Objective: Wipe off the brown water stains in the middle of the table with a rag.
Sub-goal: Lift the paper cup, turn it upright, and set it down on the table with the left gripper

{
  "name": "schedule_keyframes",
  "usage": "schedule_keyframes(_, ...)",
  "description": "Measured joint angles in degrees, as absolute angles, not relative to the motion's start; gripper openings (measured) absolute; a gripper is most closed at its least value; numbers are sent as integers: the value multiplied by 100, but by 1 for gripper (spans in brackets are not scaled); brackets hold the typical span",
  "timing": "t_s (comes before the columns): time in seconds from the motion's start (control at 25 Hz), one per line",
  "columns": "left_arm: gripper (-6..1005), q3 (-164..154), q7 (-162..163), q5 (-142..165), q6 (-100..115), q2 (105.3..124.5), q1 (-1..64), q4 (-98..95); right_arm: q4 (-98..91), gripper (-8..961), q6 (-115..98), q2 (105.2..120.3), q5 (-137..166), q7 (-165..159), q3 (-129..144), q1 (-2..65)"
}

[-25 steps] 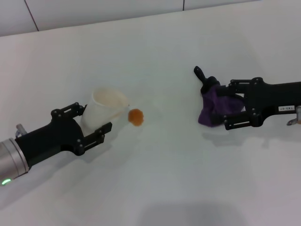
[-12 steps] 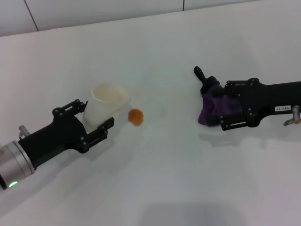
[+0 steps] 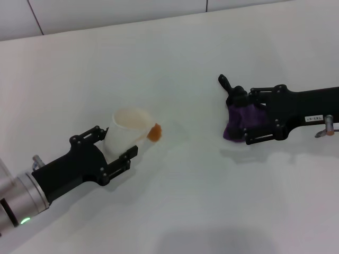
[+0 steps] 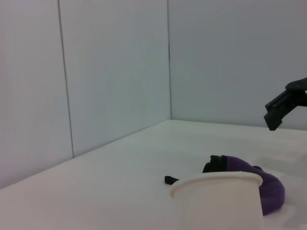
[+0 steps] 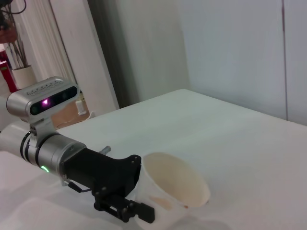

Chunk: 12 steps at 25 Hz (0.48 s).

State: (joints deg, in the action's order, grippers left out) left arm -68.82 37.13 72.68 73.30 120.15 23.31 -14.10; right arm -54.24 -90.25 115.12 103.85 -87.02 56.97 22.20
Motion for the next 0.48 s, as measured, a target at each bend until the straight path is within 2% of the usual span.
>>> schedule_keyframes(0.48, 644, -6854, 3430, 7250, 7260, 12032, 2510, -993, -5405, 839, -9011, 11511, 10392, -8718, 5793, 2247)
